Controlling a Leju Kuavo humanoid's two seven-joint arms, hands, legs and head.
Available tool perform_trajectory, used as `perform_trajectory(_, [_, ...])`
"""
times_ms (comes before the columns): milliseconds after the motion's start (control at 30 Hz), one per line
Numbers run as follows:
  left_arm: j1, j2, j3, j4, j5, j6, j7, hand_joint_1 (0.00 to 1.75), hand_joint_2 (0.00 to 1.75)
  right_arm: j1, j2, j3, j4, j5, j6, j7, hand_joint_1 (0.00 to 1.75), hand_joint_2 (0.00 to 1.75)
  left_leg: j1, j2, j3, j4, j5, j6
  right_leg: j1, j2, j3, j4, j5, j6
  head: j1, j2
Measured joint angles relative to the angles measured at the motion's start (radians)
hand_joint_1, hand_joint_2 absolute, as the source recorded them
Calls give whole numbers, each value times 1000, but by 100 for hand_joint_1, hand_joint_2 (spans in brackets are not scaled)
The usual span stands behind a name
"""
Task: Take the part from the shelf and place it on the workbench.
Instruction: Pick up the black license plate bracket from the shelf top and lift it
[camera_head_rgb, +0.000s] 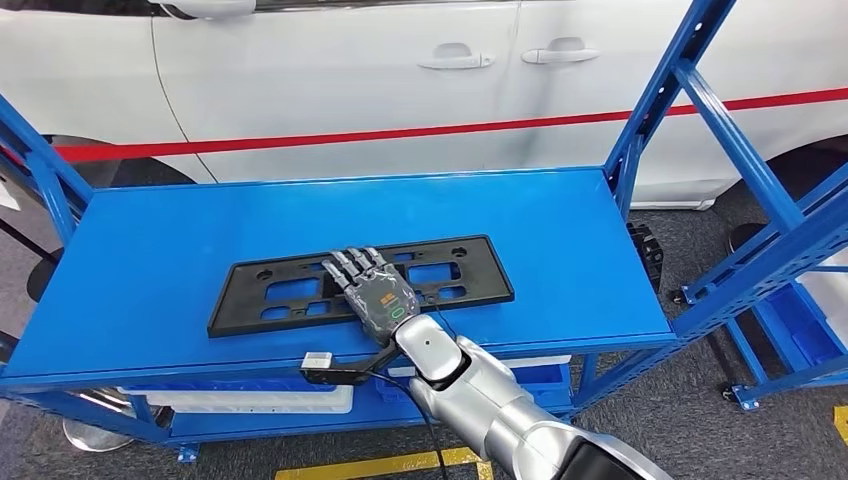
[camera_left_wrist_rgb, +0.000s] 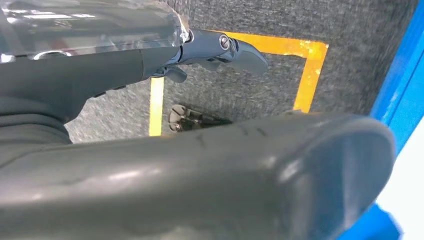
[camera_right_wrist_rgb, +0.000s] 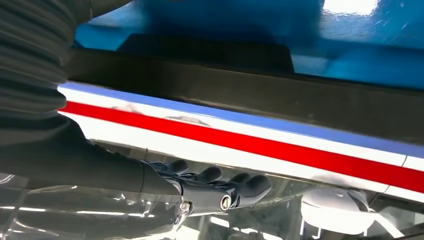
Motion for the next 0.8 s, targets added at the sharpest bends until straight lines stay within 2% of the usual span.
perform_trajectory(67, [0,1,2,0,-4,-1,0,0,0,-1,0,1,10,20,10,8,87,175,-1,0,0,0,-1,4,-4,0,-59,120,-49,5,0,0])
perform_trajectory(100, [0,2,4,0,-7,-1,0,0,0,-1,-1,1,14,27,15,14,130,175,-1,0,1,0,-1,4,-5,0,-75,149,-51,5,0,0])
perform_trajectory(133, [0,2,5,0,-10,-2,0,0,0,-1,-1,1,18,34,19,19,169,175,-1,0,2,0,-1,4,-6,0,-74,144,-35,4,0,0])
perform_trajectory(167, [0,2,6,0,-13,-2,0,0,0,-2,-1,1,22,37,20,25,169,175,-1,-1,4,0,-2,3,-6,-1,-53,100,-4,0,0,0])
perform_trajectory(233, [0,2,8,0,-18,-4,0,0,0,-4,-2,1,28,41,16,38,168,175,-3,-2,6,1,-4,0,-2,-1,12,-32,56,-11,0,0])
perform_trajectory(267, [0,2,8,0,-19,-4,-1,0,0,-5,-3,1,31,42,12,42,168,175,-4,-3,6,1,-4,-4,1,-1,36,-83,72,-15,0,0])
perform_trajectory(300, [0,2,8,0,-20,-5,-2,0,0,-5,-3,1,33,43,9,45,167,175,-5,-3,5,1,-5,-9,4,-1,47,-108,76,-18,0,0])
perform_trajectory(400, [0,3,9,0,-22,-8,-4,0,0,-2,-6,1,41,47,1,47,164,175,-5,-2,5,-1,-7,-27,4,1,51,-125,81,-27,0,0])
perform_trajectory(467, [-1,5,10,0,-26,-10,-6,0,0,-3,-7,1,44,48,-4,47,164,175,-3,-1,-11,38,-37,-35,-1,0,57,-138,87,-38,-1,0])
perform_trajectory(567, [1,5,12,0,-31,-17,-11,0,0,-1,-7,1,46,49,-7,46,166,175,-1,-1,-93,217,-122,-44,0,-2,59,-141,87,-44,-2,0])
perform_trajectory(600, [2,6,13,0,-31,-22,-15,0,0,0,-8,1,47,50,-8,44,167,175,0,-1,-113,258,-132,-46,1,-3,59,-140,87,-45,-2,0])
perform_trajectory(633, [3,6,14,0,-31,-28,-22,0,0,2,-8,1,48,50,-8,43,167,175,1,-1,-115,261,-120,-49,1,-2,60,-139,86,-45,-2,0])
perform_trajectory(667, [3,6,15,0,-32,-34,-30,0,0,2,-8,1,49,50,-8,41,167,175,3,-1,-100,228,-92,-51,0,-1,60,-137,84,-44,-2,0])
perform_trajectory(700, [3,7,15,0,-32,-40,-41,0,0,2,-8,1,49,51,-8,39,167,175,4,0,-72,169,-55,-52,-1,0,61,-133,82,-42,-2,0])
perform_trajectory(733, [3,7,16,0,-34,-45,-52,0,44,1,-8,1,49,52,-9,38,166,175,5,0,-42,106,-27,-52,0,1,60,-128,78,-38,-2,0])
perform_trajectory(800, [1,8,17,0,-40,-51,-74,0,131,0,-8,-1,49,52,-11,31,166,175,3,-2,-3,22,-6,-43,3,3,55,-118,73,-29,-1,0])
